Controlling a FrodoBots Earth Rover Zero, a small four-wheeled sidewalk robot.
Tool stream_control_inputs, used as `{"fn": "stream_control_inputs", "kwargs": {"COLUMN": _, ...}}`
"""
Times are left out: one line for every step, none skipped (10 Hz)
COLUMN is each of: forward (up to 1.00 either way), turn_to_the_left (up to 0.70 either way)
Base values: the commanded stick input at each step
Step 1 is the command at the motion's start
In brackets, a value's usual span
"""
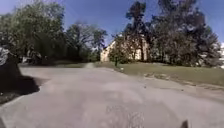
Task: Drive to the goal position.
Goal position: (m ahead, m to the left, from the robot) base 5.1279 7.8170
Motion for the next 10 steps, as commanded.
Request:
{"fn": "stream_control_inputs", "kwargs": {"forward": 0.7, "turn_to_the_left": 0.27}}
{"fn": "stream_control_inputs", "kwargs": {"forward": 0.7, "turn_to_the_left": 0.27}}
{"fn": "stream_control_inputs", "kwargs": {"forward": 0.7, "turn_to_the_left": 0.27}}
{"fn": "stream_control_inputs", "kwargs": {"forward": 0.7, "turn_to_the_left": 0.27}}
{"fn": "stream_control_inputs", "kwargs": {"forward": 0.7, "turn_to_the_left": 0.27}}
{"fn": "stream_control_inputs", "kwargs": {"forward": 0.7, "turn_to_the_left": 0.27}}
{"fn": "stream_control_inputs", "kwargs": {"forward": 0.7, "turn_to_the_left": 0.27}}
{"fn": "stream_control_inputs", "kwargs": {"forward": 0.7, "turn_to_the_left": 0.09}}
{"fn": "stream_control_inputs", "kwargs": {"forward": 0.7, "turn_to_the_left": 0.0}}
{"fn": "stream_control_inputs", "kwargs": {"forward": 0.7, "turn_to_the_left": 0.0}}
